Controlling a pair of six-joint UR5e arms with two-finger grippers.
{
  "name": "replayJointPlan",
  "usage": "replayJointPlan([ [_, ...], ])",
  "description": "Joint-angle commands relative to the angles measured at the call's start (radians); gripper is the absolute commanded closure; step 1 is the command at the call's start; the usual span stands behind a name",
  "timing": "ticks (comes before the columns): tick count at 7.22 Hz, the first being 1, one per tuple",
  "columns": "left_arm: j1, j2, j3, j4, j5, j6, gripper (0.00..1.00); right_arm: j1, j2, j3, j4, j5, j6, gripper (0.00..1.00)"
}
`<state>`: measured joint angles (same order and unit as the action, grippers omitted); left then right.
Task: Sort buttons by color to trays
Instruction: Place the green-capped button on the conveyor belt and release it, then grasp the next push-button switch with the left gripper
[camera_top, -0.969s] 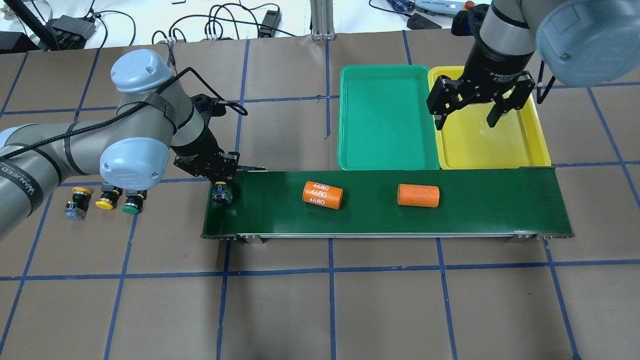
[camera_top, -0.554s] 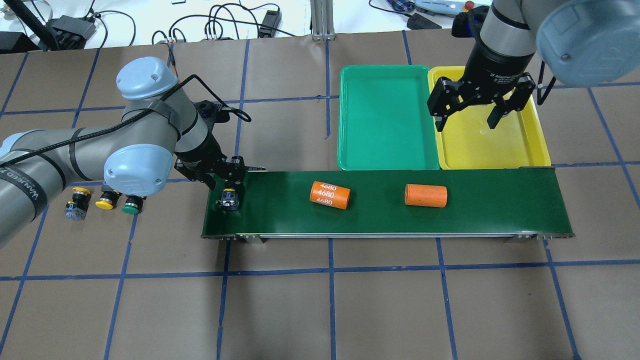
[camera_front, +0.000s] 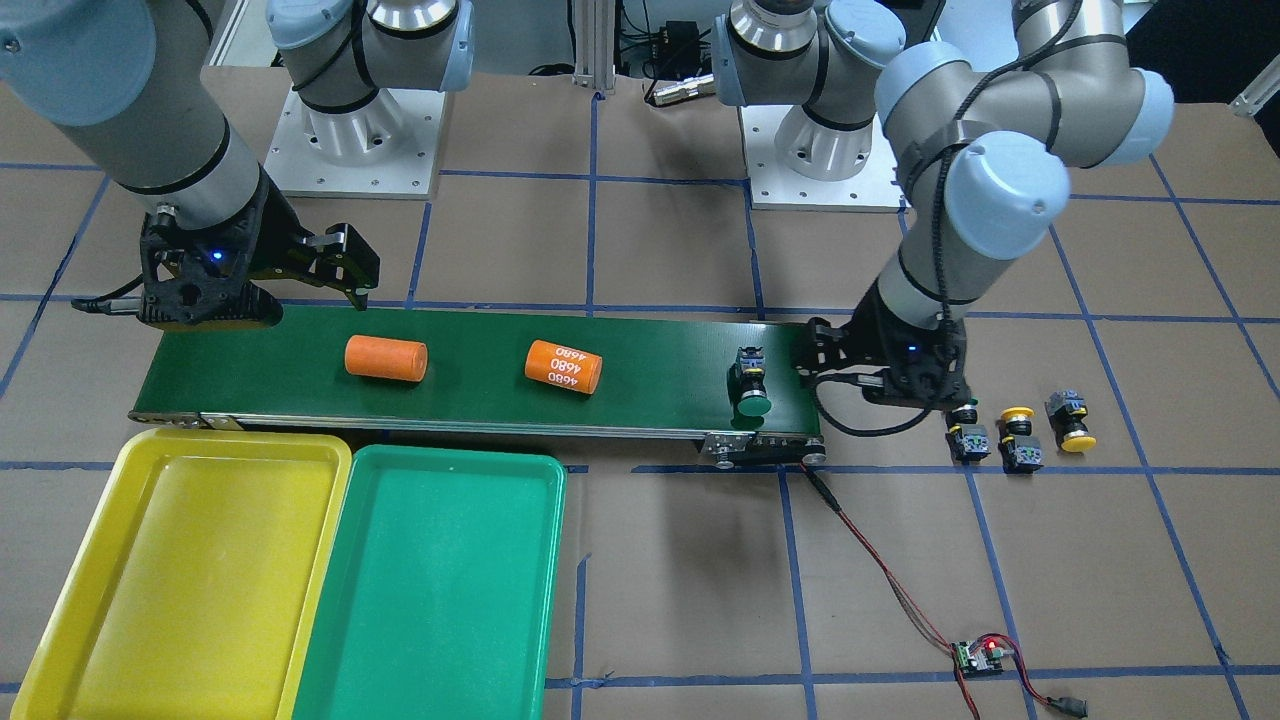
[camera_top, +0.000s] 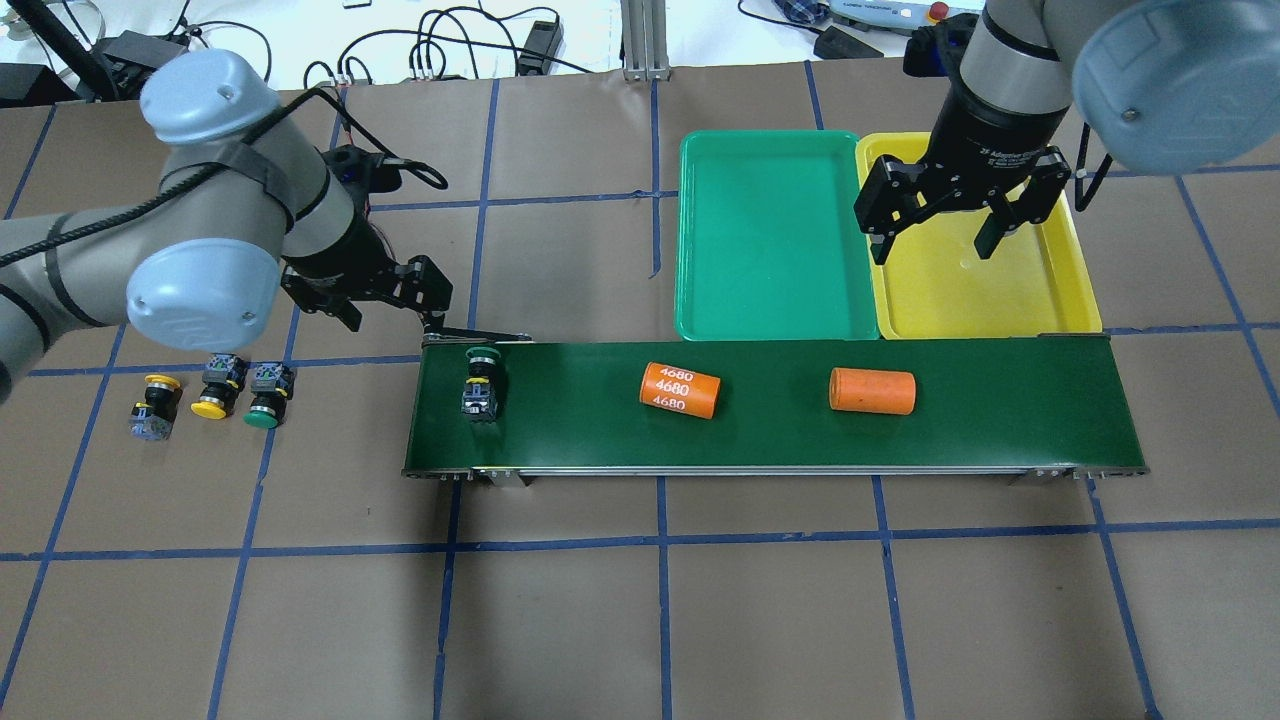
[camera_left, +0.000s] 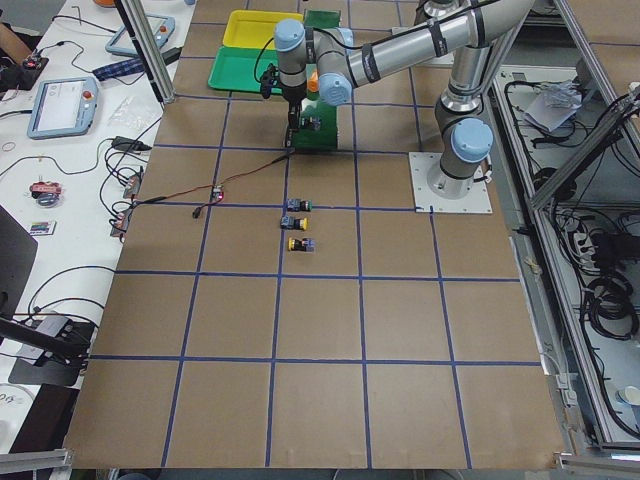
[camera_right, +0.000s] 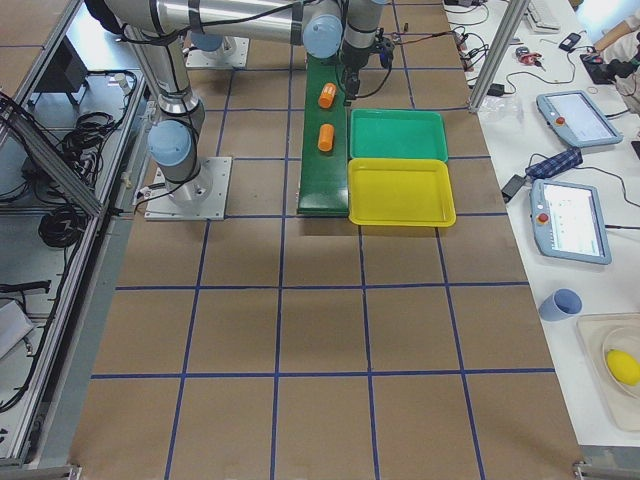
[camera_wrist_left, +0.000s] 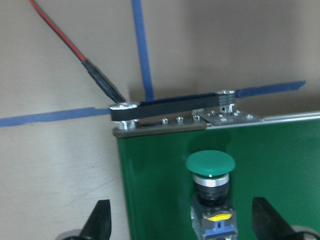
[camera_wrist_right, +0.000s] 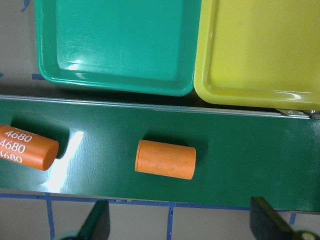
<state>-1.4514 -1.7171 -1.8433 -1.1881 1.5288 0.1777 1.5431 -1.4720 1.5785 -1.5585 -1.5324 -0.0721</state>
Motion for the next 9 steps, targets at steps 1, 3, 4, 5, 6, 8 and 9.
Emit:
replayJointPlan([
  [1,0.208,-0.034,0.001,-0.001,0.031,0.199,0.0,0.0,0.001,0.0,0.0,0.002,0.0,0.0],
  [3,0.292,-0.059,-0.027,0.024,0.033,0.332,0.0,0.0,0.002,0.0,0.0,0.0,0.0,0.0],
  [4,0.293,-0.094,-0.043,0.101,0.057,0.353,0.0,0.0,0.002,0.0,0.0,0.0,-0.002,0.0],
  [5,0.293,-0.136,-0.068,0.166,0.101,0.373,0.0,0.0,0.002,0.0,0.0,0.0,-0.002,0.0],
  [6,0.293,-0.162,-0.088,0.232,0.103,0.391,0.0,0.0,0.002,0.0,0.0,0.0,-0.002,0.0],
  [8,0.293,-0.206,-0.093,0.243,0.102,0.395,0.0,0.0,0.001,0.0,0.0,0.0,0.0,0.0],
  [9,0.293,-0.22,-0.091,0.245,0.102,0.391,0.0,0.0,0.002,0.0,0.0,0.0,0.0,0.0],
])
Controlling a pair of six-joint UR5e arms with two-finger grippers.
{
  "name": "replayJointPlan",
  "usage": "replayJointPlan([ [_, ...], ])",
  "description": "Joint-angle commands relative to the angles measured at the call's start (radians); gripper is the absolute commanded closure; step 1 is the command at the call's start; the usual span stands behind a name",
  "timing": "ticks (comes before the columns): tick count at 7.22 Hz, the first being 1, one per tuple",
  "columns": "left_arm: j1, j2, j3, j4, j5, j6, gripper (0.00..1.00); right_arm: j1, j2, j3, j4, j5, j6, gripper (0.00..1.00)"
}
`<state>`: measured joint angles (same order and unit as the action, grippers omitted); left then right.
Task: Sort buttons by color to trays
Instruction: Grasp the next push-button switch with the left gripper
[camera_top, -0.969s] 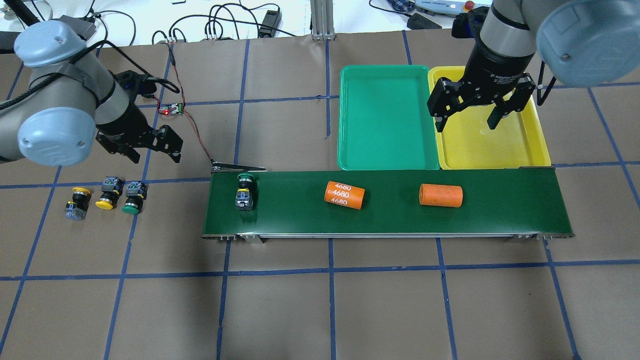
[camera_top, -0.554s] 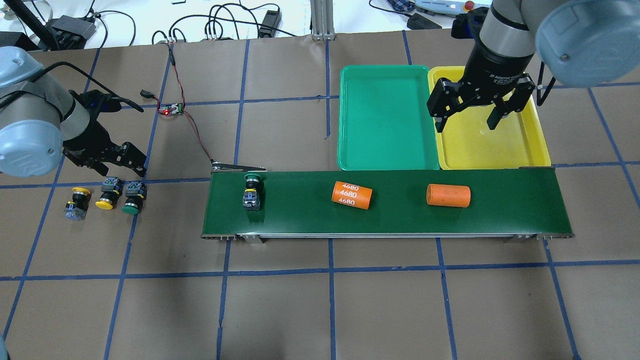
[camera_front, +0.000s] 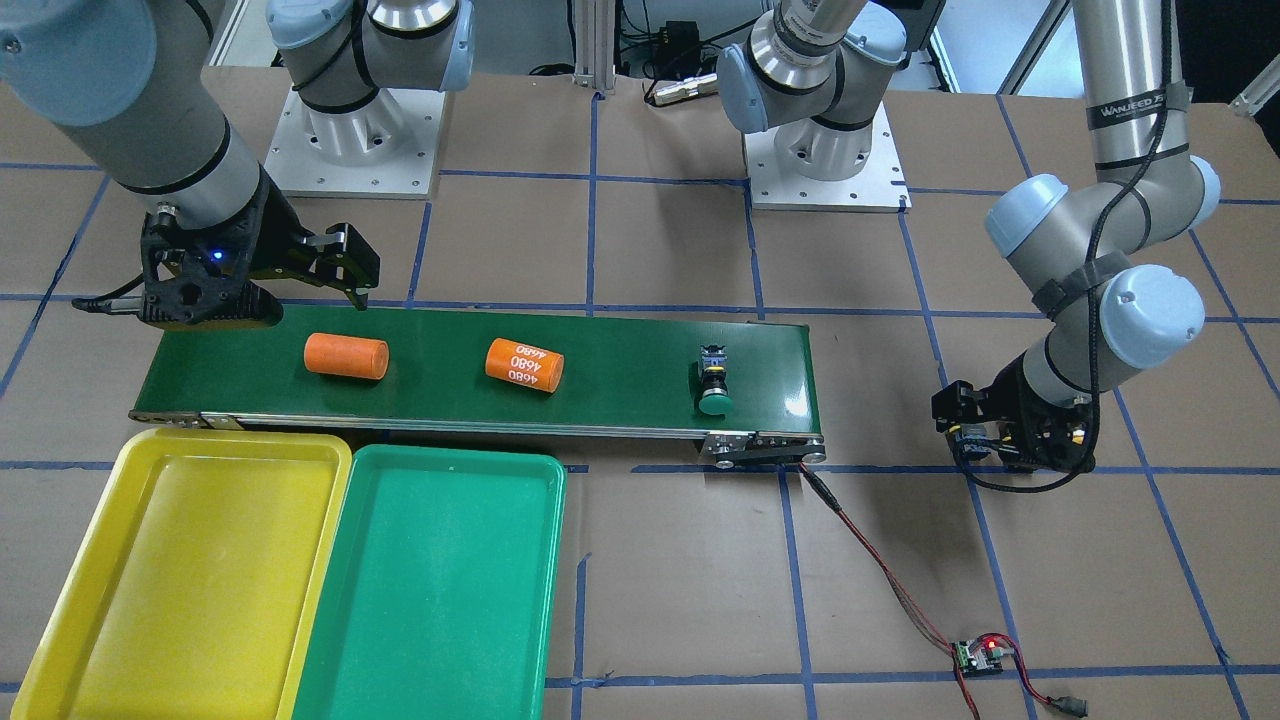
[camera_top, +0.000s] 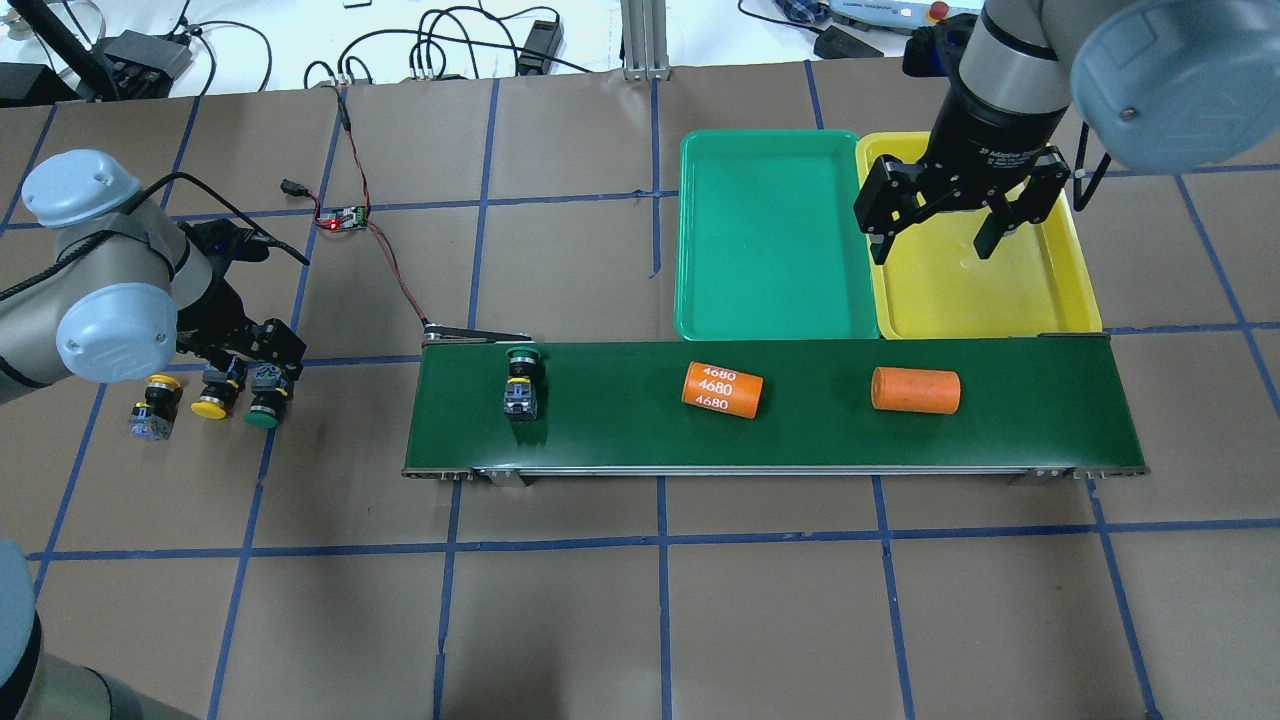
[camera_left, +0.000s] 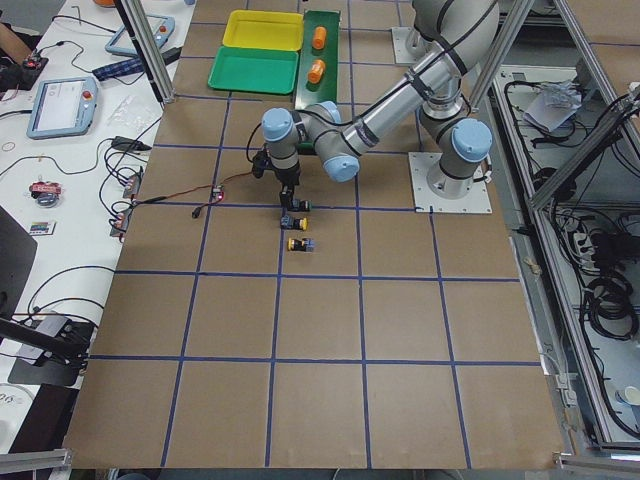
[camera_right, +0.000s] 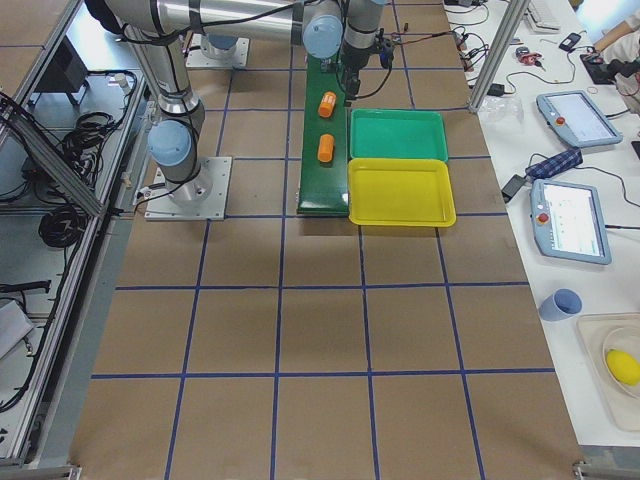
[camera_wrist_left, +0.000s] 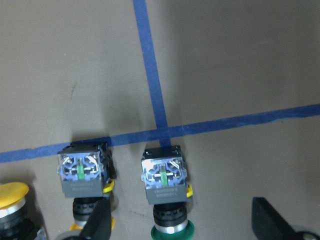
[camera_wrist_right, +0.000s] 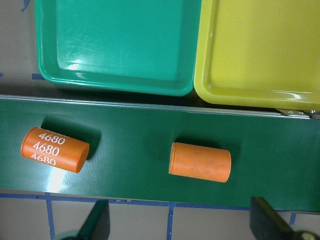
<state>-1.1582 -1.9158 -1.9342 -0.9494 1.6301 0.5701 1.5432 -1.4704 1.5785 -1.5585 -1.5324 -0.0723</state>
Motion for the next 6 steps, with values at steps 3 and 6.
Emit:
replayJointPlan([
  [3,0.0,-0.048,0.004,0.02,0.002,-0.01,0.63,0.0,-0.001,0.0,0.0,0.0,0.0,0.0],
  [6,-0.005,-0.022,0.015,0.015,0.001,-0.018,1.0,-0.001,0.008,-0.002,-0.006,-0.002,0.002,0.0],
])
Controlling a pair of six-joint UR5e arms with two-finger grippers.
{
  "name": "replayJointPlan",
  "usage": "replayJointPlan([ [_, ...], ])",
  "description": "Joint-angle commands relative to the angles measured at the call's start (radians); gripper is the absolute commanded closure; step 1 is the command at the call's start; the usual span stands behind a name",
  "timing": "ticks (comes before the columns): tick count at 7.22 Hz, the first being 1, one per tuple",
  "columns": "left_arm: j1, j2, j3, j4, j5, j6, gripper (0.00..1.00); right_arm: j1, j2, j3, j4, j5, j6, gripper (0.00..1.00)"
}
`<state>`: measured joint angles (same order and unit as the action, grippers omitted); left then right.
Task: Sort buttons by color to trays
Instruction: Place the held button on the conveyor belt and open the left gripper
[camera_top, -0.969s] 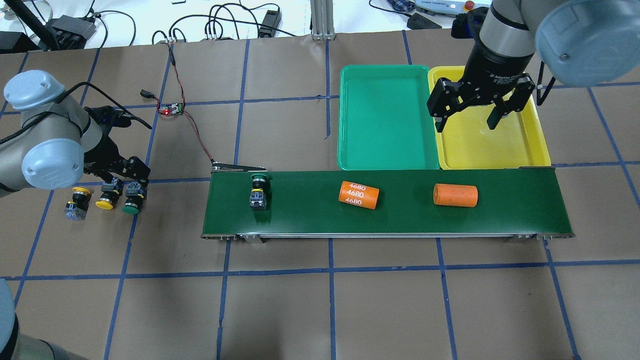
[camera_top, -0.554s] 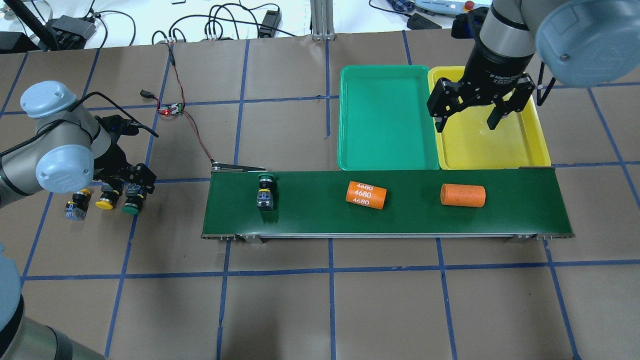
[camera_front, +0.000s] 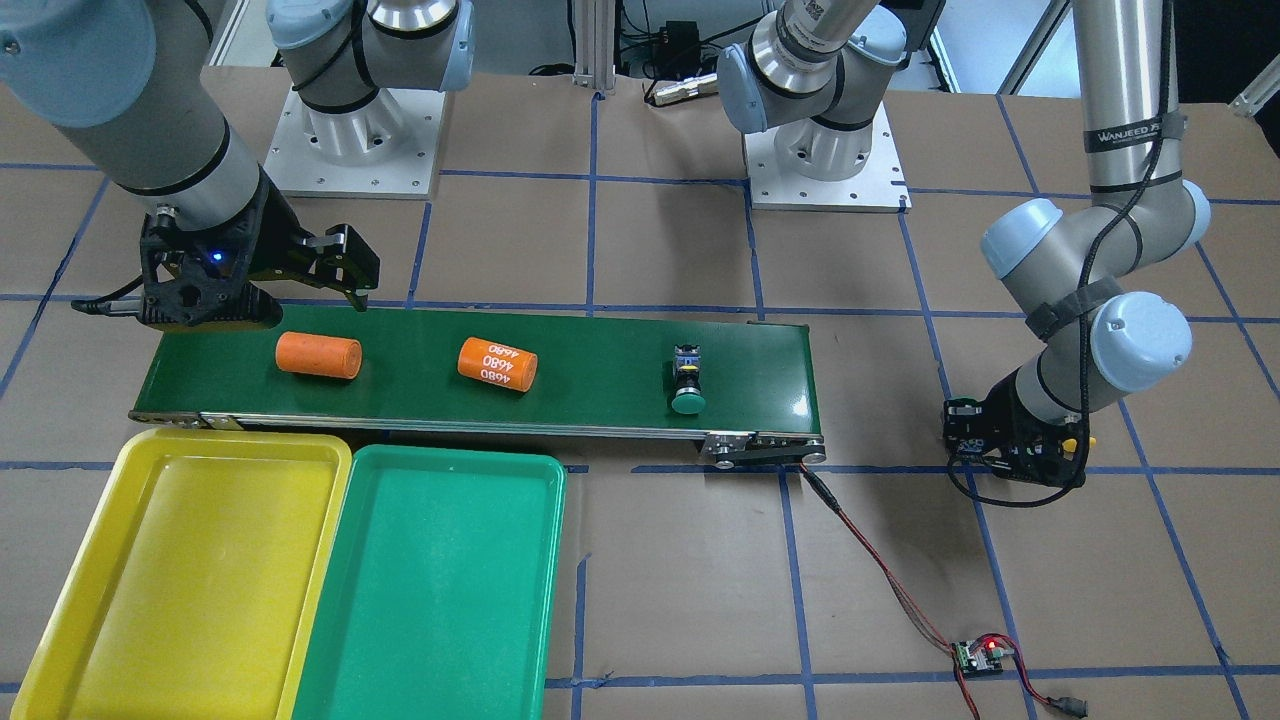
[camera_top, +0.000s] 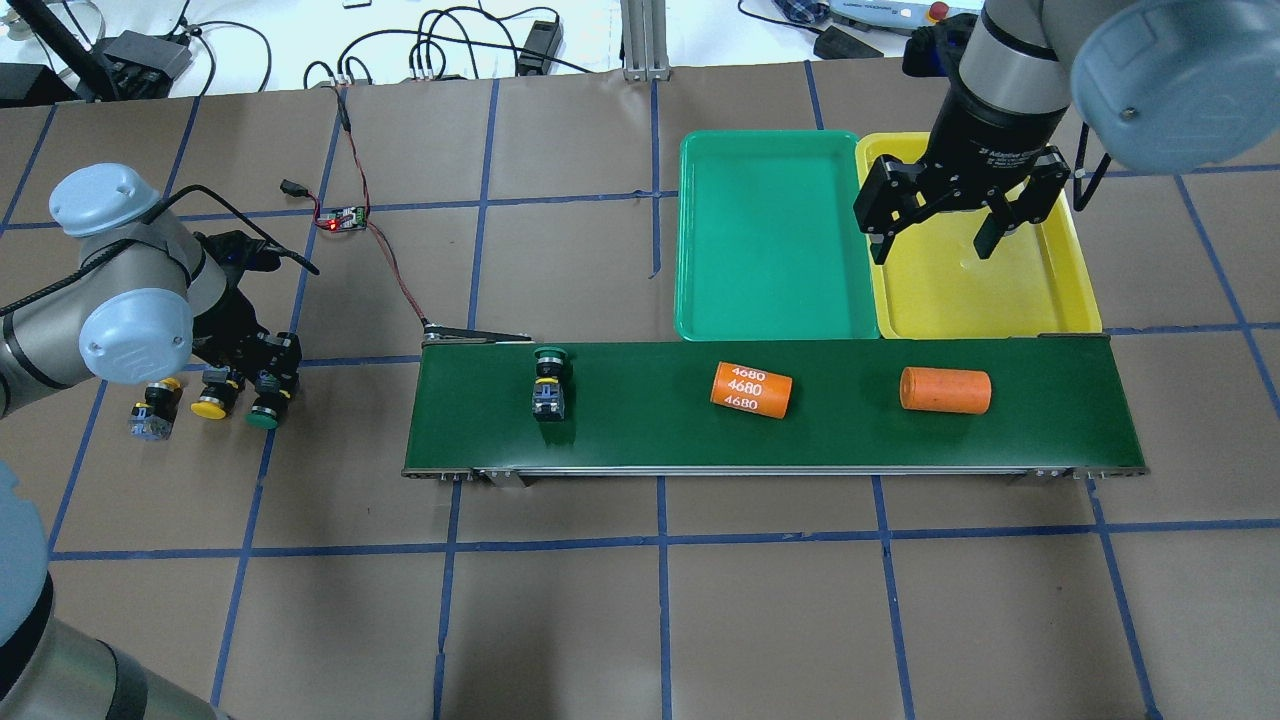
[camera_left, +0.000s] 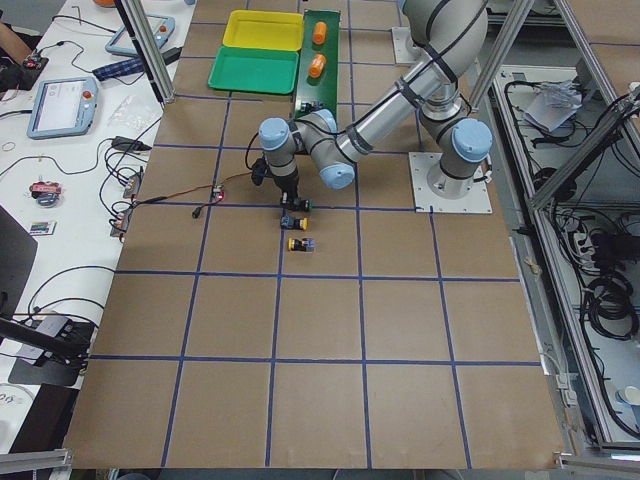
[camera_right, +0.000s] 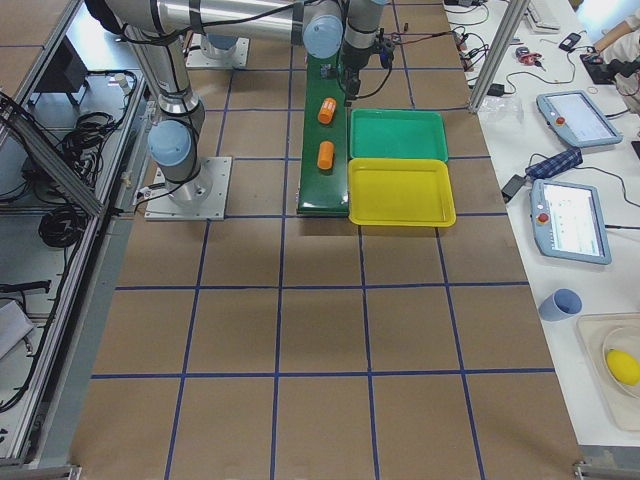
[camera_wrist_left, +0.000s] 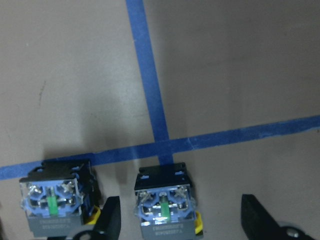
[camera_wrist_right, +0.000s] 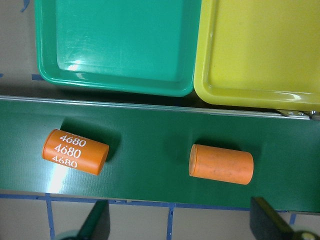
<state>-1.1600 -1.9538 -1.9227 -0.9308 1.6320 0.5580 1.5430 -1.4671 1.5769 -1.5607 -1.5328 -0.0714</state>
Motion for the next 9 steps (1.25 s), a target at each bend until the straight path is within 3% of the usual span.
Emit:
replayJointPlan([
  [1,-0.009,0.035,0.02,-0.019,-0.004,-0.045,1.0,-0.001,0.014,-0.003,-0.004,-0.004,0.001,0.0],
  [3,-0.067,0.123,0.097,-0.19,-0.07,-0.22,1.0,-0.004,0.013,-0.002,-0.004,-0.004,0.007,0.0],
  [5,-0.212,0.197,0.168,-0.334,-0.078,-0.423,1.0,-0.004,0.007,-0.002,-0.01,-0.025,0.015,0.0],
  [7,-0.297,0.214,0.153,-0.342,-0.168,-0.483,1.0,-0.004,-0.011,-0.018,-0.01,-0.053,0.019,0.0],
  [9,-0.352,0.202,0.098,-0.323,-0.167,-0.481,1.0,-0.004,-0.021,-0.009,-0.005,-0.049,0.018,0.0],
])
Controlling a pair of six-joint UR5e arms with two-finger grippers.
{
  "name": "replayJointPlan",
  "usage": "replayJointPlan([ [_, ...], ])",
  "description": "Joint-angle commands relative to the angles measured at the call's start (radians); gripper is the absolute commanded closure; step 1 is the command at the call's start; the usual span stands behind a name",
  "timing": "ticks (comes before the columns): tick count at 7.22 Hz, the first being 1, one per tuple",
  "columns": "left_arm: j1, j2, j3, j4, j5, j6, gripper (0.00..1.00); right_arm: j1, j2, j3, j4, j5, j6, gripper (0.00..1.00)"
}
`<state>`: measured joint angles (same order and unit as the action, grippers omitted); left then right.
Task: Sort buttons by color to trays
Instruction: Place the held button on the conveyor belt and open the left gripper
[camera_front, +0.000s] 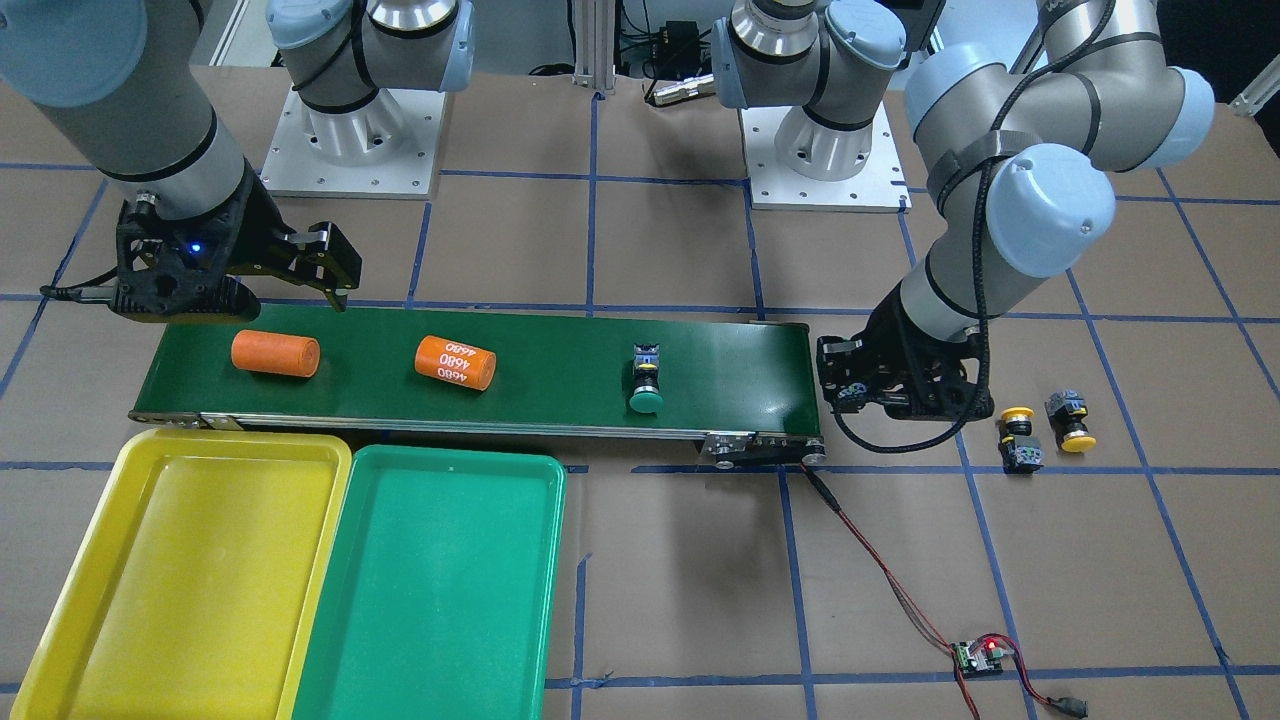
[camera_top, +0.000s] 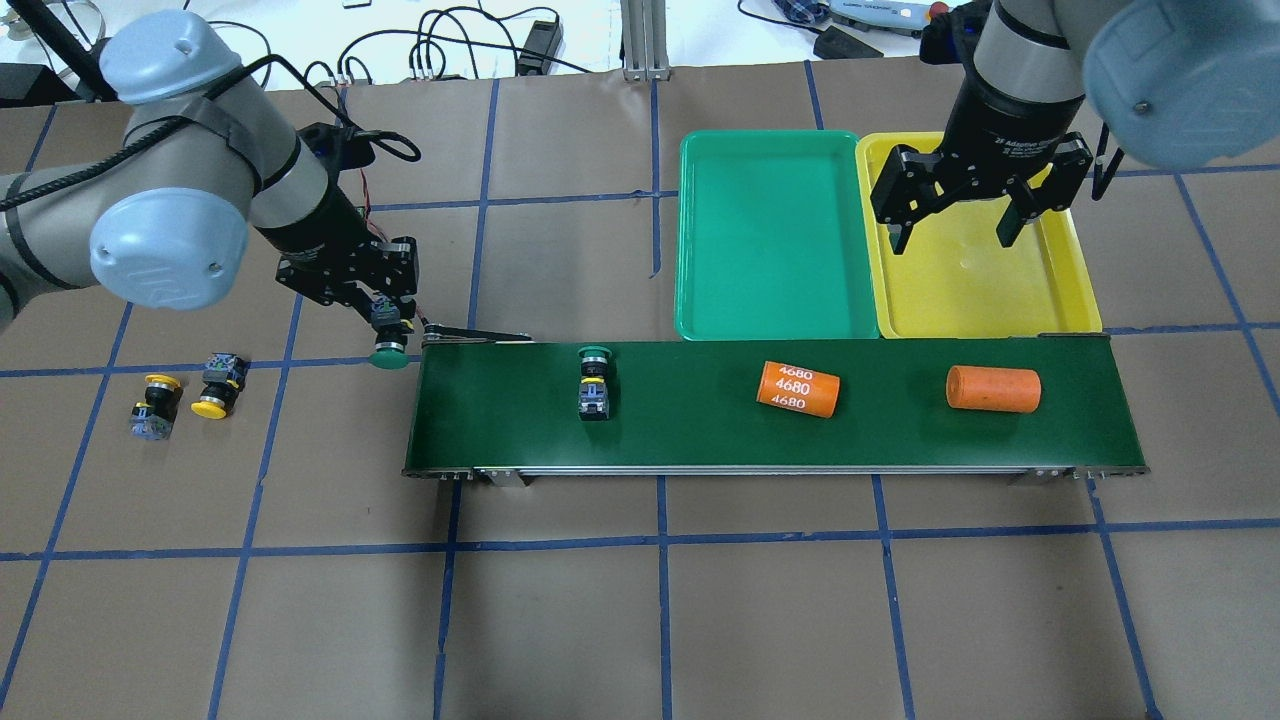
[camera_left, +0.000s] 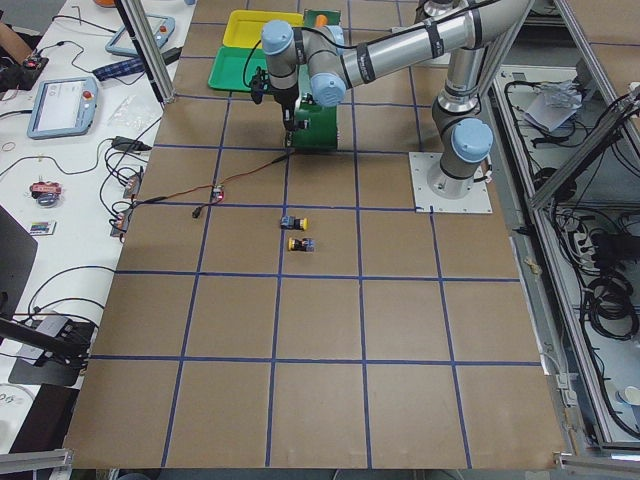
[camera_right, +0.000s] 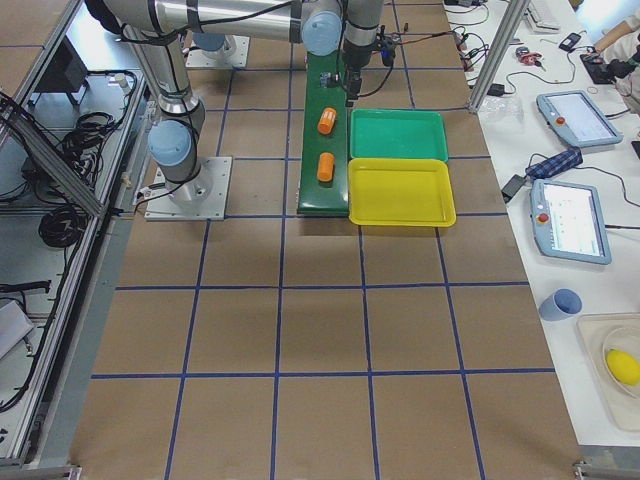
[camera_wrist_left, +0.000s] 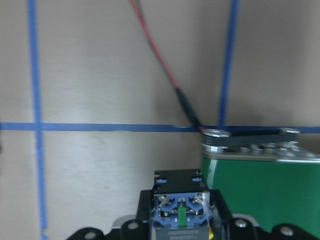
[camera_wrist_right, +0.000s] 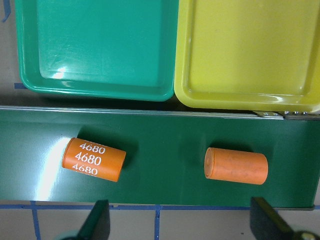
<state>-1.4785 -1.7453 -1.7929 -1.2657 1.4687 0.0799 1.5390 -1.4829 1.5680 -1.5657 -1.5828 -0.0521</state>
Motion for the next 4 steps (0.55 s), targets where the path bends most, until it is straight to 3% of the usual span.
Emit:
replayJointPlan([
  [1,-0.034,-0.025,-0.052,0.031,-0.004,0.012,1.0,0.0,-0.005,0.001,0.004,0.001,-0.002,0.0],
  [4,-0.032,-0.059,-0.056,0.034,-0.007,0.012,1.0,-0.002,-0.006,0.006,0.007,0.006,0.0,0.0],
])
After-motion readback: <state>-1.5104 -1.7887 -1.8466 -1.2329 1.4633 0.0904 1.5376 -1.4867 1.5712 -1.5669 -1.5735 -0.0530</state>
